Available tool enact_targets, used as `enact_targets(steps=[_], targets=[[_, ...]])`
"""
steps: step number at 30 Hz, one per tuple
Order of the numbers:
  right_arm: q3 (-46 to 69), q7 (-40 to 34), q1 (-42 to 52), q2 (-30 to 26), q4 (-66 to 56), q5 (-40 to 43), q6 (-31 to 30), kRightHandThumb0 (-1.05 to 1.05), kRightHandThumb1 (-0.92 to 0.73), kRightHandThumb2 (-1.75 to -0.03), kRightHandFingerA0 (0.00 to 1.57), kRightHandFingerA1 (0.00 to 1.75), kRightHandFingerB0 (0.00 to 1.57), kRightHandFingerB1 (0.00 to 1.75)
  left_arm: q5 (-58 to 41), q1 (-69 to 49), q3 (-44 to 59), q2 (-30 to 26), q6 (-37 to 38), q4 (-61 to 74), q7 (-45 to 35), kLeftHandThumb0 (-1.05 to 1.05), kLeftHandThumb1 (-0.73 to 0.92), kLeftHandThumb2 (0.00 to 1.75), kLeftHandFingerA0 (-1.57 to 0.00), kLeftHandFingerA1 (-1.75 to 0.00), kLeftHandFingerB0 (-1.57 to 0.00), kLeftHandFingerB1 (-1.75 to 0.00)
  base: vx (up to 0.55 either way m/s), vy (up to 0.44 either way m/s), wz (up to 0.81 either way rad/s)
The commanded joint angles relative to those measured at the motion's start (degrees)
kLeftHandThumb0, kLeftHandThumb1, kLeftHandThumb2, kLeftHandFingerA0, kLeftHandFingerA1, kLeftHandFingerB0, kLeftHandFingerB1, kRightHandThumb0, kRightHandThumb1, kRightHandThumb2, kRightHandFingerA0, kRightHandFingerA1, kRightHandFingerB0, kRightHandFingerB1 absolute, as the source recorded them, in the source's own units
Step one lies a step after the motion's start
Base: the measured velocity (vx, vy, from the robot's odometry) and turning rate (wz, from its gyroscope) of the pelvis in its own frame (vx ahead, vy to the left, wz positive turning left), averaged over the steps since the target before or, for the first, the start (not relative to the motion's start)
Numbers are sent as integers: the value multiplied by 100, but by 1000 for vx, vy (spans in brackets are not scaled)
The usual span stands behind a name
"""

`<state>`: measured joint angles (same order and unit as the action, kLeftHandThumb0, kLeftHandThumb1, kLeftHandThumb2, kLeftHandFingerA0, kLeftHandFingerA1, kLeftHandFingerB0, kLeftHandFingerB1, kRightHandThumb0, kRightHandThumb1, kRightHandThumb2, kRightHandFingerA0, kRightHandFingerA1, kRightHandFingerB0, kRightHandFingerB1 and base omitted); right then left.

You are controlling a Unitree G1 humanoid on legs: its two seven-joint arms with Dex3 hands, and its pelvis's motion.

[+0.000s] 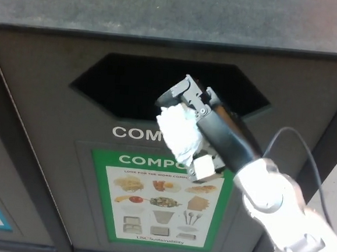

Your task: Pick up a piece of paper from the table and walk towards the trash can and throw it into compost

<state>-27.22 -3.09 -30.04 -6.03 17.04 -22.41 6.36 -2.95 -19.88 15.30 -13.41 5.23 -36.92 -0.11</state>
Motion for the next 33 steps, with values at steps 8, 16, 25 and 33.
enact_targets(steps=[8,16,25,33], targets=[[-94,-304,-943,-127,1124,-806,434,-11,-51,-119,87,175,75,175,111,54,-100,-52,-8,-155,89,3,66,79,-91,-62,-87,-65,0,0,0],[-224,-518,-1377,-124,1919,-1114,524,-7,-55,-106,88,175,75,173,128,95,-125,-54,-46,-164,152,4,69,75,-94,-66,-87,-67,0,0,0],[-175,-650,-1609,63,2583,-1152,409,-8,-57,-105,89,175,83,160,193,113,-230,-78,219,-292,75,5,63,86,-94,-68,-91,-68,0,0,0],[-176,-927,-1778,104,3138,-1289,444,-7,-56,-103,86,175,72,172,105,74,-224,-27,367,-402,37,5,64,82,-97,-68,-93,-69,0,0,0]])
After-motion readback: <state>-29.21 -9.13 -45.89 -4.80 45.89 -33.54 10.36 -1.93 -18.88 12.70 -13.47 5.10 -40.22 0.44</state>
